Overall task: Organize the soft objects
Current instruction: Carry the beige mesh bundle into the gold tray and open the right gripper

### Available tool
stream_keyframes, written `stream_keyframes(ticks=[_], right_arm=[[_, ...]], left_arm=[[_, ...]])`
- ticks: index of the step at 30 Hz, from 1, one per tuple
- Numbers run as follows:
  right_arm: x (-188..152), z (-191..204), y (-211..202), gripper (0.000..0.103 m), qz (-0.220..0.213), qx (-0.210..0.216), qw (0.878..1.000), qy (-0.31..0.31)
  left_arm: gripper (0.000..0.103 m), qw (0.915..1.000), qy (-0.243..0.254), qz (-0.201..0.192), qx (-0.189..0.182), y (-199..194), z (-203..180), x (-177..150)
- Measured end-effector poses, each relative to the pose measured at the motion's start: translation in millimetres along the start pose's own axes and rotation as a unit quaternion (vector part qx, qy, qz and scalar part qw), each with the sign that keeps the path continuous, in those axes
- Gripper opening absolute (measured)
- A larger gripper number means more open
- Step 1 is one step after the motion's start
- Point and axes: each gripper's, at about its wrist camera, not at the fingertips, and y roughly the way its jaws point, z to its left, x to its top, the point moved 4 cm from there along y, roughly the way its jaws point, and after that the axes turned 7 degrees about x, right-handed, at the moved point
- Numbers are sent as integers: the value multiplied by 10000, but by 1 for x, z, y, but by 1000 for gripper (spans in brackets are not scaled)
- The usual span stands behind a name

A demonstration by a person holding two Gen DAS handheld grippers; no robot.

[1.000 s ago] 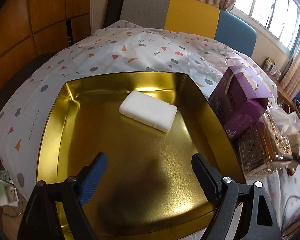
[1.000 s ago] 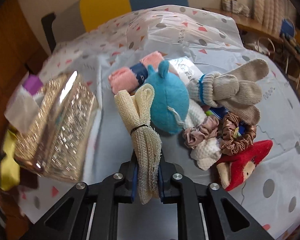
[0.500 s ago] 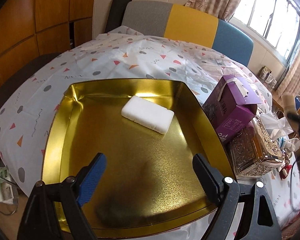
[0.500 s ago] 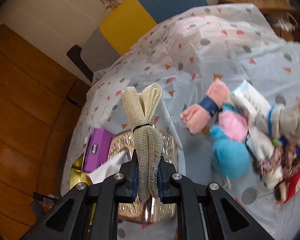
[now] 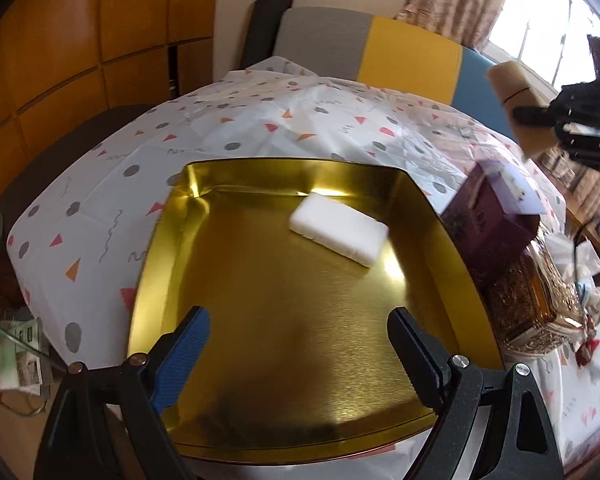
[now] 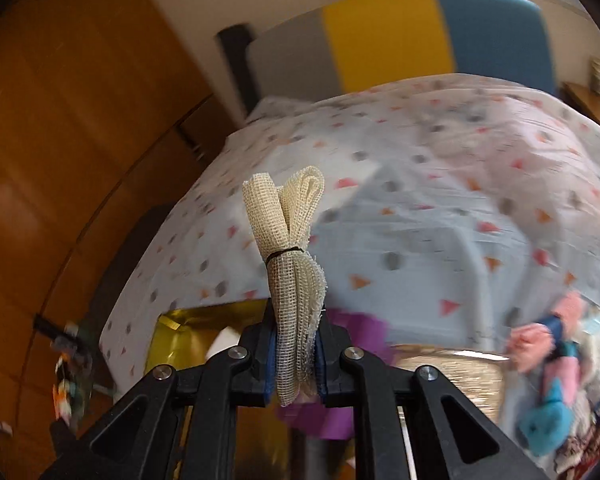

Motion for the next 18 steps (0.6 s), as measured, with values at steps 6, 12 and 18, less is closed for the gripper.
stream_keyframes(ticks=[6,12,18], right_arm=[[-64,56,65,14,970,232,9938,-490],[-101,52,109,22,1348,-639,9873,-540],[-112,43,94,35,1105,-809,9880,-720]], left_arm=[[92,9995,-268,-24,150,-1,19,3],[92,9996,-218,-71,192,-4,21,0],[92,9994,-184,-182,225,-11,19,1]])
